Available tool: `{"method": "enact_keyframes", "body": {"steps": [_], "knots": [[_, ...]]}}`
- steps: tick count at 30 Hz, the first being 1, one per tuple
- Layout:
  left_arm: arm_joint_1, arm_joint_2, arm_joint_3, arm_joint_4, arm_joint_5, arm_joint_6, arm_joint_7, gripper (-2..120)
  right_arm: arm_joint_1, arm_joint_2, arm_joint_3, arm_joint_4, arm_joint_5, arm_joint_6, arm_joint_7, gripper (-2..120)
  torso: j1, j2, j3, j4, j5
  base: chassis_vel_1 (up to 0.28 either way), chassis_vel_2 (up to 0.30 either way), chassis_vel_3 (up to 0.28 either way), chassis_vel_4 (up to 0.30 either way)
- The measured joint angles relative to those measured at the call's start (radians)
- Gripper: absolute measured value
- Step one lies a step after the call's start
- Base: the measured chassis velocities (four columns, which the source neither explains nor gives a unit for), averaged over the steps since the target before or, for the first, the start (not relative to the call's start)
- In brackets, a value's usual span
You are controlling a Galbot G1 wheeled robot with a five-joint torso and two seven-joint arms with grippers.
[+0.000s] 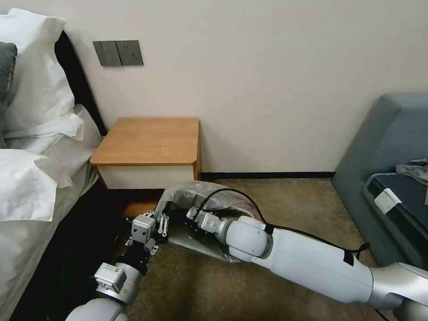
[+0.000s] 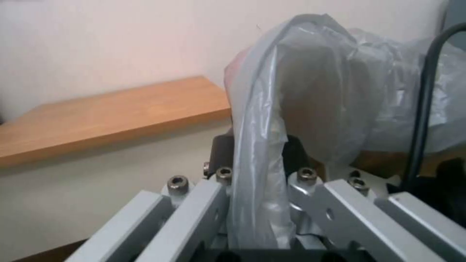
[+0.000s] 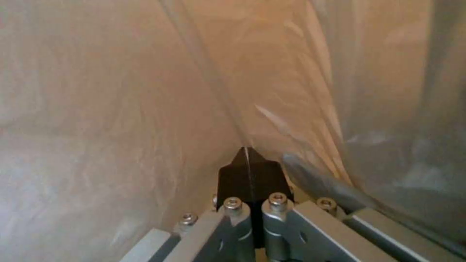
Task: Pick up the garbage bag from the table and place it over the trash can.
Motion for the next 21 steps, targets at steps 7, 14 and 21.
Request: {"method": "enact_keyframes", "body": {"steps": [7, 14, 21], "knots": [[0.0, -0.01, 0.004, -0.004, 0.008, -0.001, 0.005, 5, 0.002, 0.016, -0.007, -0.034, -0.002, 0.0, 0.008, 0, 0.0, 0.0, 0.0, 0.0, 0.0, 0.0, 0.0, 0.0, 0.0], [0.003, -0.009, 0.003, -0.014, -0.02, 0.015, 0.005, 5, -0.004, 0.022, 0.0, -0.064, -0.005, 0.0, 0.002, 0, 0.0, 0.0, 0.0, 0.0, 0.0, 0.0, 0.0, 0.0, 0.0], [0.003, -0.008, 0.001, -0.018, -0.049, 0.032, 0.005, 5, -0.005, 0.01, 0.01, -0.047, 0.0, 0.0, -0.011, 0, 0.0, 0.0, 0.0, 0.0, 0.0001, 0.0, 0.0, 0.0, 0.0]]}}
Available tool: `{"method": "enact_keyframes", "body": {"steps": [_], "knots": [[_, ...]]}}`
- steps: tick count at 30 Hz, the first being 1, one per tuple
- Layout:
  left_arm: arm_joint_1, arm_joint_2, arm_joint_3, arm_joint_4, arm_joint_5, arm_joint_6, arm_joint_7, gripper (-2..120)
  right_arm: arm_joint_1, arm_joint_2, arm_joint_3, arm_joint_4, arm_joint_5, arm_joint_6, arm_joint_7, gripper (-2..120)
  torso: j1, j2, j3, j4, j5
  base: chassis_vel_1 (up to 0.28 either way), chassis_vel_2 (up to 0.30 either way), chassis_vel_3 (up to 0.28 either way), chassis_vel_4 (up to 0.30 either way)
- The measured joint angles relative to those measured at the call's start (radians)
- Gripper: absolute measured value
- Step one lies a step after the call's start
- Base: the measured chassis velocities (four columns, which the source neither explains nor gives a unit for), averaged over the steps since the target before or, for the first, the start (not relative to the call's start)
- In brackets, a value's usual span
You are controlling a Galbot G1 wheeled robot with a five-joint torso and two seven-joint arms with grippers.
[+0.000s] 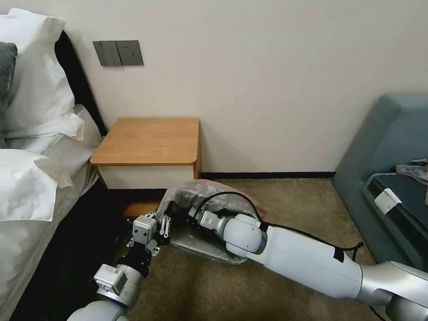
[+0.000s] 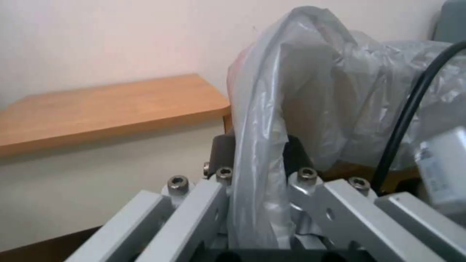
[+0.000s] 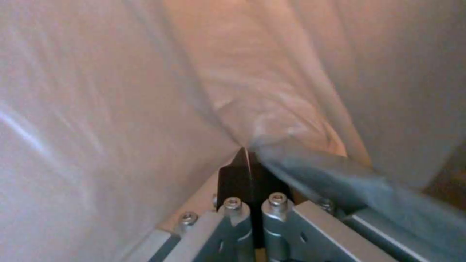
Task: Pick up the garbage bag from the table and place it over the trash can.
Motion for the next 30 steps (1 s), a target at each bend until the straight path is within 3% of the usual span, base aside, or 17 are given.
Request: {"method": "enact_keyframes", "body": {"steps": [8, 24, 30], "knots": [[-0.024, 0.0, -0.012, 0.027, -0.051, 0.032, -0.028, 5, -0.008, -0.039, 0.027, 0.099, 0.036, 0.001, -0.025, 0, 0.0, 0.0, 0.0, 0.0001, 0.0, 0.0, 0.0, 0.0, 0.0], [-0.077, -0.005, -0.009, 0.084, -0.21, 0.121, -0.118, 5, -0.059, -0.081, 0.082, 0.158, 0.077, 0.003, -0.056, 0, 0.0, 0.0, 0.0, 0.0001, 0.0, 0.0, 0.0, 0.0, 0.0], [-0.092, 0.0, -0.001, 0.121, -0.295, 0.163, -0.163, 5, -0.077, -0.118, 0.131, 0.223, 0.18, 0.012, -0.047, 0, 0.0, 0.0, 0.0, 0.0, 0.0, 0.0, 0.0, 0.0, 0.0]]}}
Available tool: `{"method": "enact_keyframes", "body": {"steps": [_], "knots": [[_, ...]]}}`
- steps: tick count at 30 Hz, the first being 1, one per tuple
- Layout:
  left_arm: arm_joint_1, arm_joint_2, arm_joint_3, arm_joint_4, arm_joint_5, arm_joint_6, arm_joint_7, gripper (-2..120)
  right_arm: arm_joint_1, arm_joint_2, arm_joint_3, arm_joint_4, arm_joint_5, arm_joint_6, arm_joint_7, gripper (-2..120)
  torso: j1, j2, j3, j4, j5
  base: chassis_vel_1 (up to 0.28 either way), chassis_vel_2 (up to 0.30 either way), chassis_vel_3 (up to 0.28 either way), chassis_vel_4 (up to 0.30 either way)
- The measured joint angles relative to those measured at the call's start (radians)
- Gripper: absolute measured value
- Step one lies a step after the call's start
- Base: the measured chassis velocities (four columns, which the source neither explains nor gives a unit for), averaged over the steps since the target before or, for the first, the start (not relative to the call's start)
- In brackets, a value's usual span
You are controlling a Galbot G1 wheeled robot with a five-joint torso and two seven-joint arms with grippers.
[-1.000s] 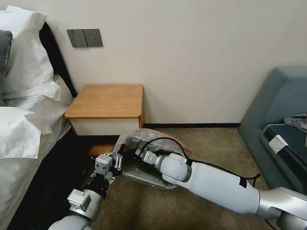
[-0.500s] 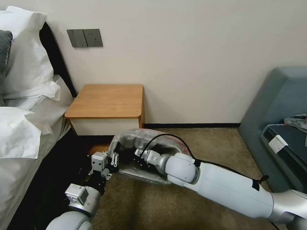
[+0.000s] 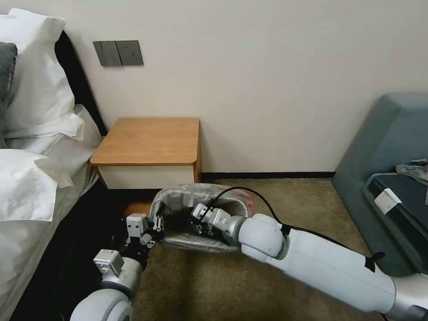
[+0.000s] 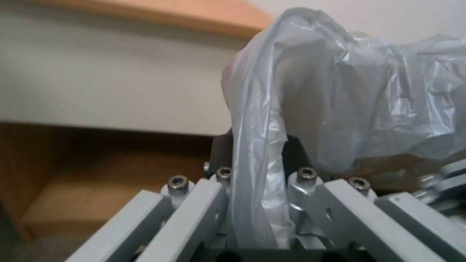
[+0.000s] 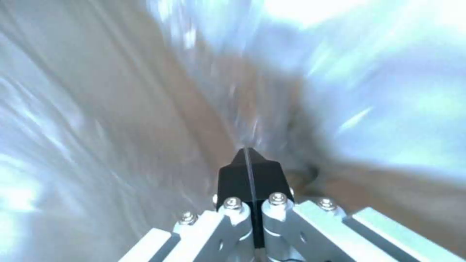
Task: Pick up the garbage bag from the table and place it over the trash can.
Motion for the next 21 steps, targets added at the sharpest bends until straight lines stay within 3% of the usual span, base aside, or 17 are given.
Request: {"method": "enact_keyframes", "body": {"steps": [5, 7, 9, 13, 17, 21], "knots": [[-0.002, 0.0, 0.008, 0.026, -0.028, 0.011, -0.02, 5, -0.023, -0.03, 0.053, 0.041, 0.064, 0.046, 0.003, 0, 0.0, 0.0, 0.0, 0.0, 0.0, 0.0, 0.0, 0.0, 0.0], [-0.002, -0.001, 0.02, 0.04, -0.063, 0.025, -0.046, 5, -0.06, -0.058, 0.111, 0.065, 0.078, 0.128, 0.005, -1, 0.0, 0.0, 0.0, 0.0001, 0.0001, 0.0, 0.0, 0.0, 0.0], [-0.001, -0.002, 0.024, 0.043, -0.075, 0.032, -0.054, 5, -0.077, -0.067, 0.135, 0.074, 0.079, 0.152, 0.005, 2, 0.0, 0.0, 0.0, -0.0001, 0.0, 0.0, 0.0, 0.0, 0.0], [0.006, -0.006, 0.042, 0.044, -0.135, 0.091, -0.119, 5, -0.23, -0.115, 0.326, 0.131, 0.103, 0.261, 0.006, 22, 0.0, 0.0, 0.0, -0.0001, 0.0001, 0.0, 0.0, 0.0, 0.0], [0.006, -0.009, 0.051, 0.05, -0.159, 0.115, -0.159, 5, -0.358, -0.149, 0.417, 0.169, 0.105, 0.343, 0.039, 34, 0.0, 0.0, 0.0, -0.0004, 0.0002, 0.0, 0.0, 0.0, 0.0], [0.005, -0.014, 0.058, 0.058, -0.167, 0.123, -0.181, 5, -0.422, -0.155, 0.441, 0.189, 0.092, 0.374, 0.097, 44, 0.0, 0.0, 0.0, -0.0002, 0.0003, 0.0, 0.0, 0.0, 0.0]]}}
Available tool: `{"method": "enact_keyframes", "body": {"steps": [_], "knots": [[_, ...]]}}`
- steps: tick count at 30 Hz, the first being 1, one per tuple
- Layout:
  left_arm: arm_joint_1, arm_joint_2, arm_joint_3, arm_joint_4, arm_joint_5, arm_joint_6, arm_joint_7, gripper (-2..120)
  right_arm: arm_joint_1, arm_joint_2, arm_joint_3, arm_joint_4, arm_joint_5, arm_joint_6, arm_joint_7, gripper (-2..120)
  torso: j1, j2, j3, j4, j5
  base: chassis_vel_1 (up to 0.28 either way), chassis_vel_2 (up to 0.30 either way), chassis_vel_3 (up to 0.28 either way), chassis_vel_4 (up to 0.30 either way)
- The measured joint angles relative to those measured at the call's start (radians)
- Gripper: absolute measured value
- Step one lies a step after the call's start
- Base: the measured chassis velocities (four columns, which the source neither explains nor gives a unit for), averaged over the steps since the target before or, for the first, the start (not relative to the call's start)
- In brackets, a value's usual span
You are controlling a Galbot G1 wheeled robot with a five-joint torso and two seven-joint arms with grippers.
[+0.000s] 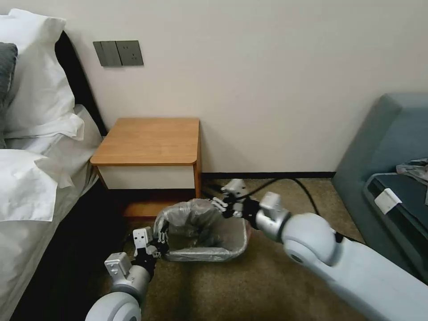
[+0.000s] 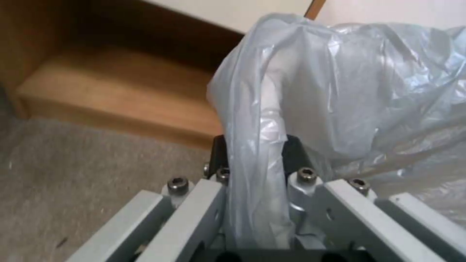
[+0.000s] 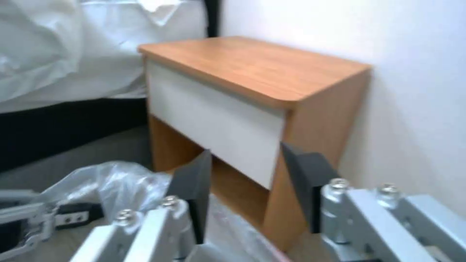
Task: Pick up the garbage bag from the table and place it over the trash can.
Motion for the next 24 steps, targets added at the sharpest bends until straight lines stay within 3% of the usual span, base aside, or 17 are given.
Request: {"method": "enact_keyframes", "body": {"steps": [2, 3, 6, 11, 14, 24], "knots": [[0.0, -0.008, 0.012, 0.001, -0.014, 0.014, -0.033, 5, -0.045, 0.022, 0.012, 0.011, -0.017, 0.012, 0.107, 55, 0.0, 0.0, 0.0, 0.0002, 0.0001, 0.0, 0.0, 0.0, 0.0], [0.0, -0.008, 0.012, 0.001, -0.014, 0.014, -0.033, 5, -0.045, 0.022, 0.012, 0.011, -0.017, 0.012, 0.107, 55, 0.0, 0.0, 0.0, 0.0002, 0.0001, 0.0, 0.0, 0.0, 0.0], [0.004, -0.016, 0.036, 0.001, -0.028, 0.029, -0.081, 5, -0.103, 0.09, 0.074, 0.017, -0.054, 0.016, 0.206, 72, 0.0, 0.0, 0.0, 0.0002, -0.0001, 0.0, 0.0, 0.0, 0.0], [0.011, -0.018, 0.046, 0.001, -0.028, 0.032, -0.096, 5, -0.142, 0.13, 0.132, 0.017, -0.106, 0.016, 0.21, 81, 0.0, 0.0, 0.0, 0.0003, -0.0002, 0.0, 0.0, 0.0, 0.0], [0.018, -0.013, 0.054, 0.005, -0.026, 0.044, -0.107, 5, -0.231, 0.196, 0.216, 0.032, -0.189, 0.02, 0.189, 98, 0.0, 0.0, 0.0, 0.0003, -0.0004, 0.0, 0.0, 0.0, 0.0], [0.014, -0.006, 0.063, 0.016, -0.014, 0.076, -0.102, 5, -0.332, 0.242, 0.244, 0.039, -0.265, 0.047, 0.158, 100, 0.0, 0.0, 0.0, 0.0002, -0.0004, 0.0, 0.0, 0.0, 0.0]]}}
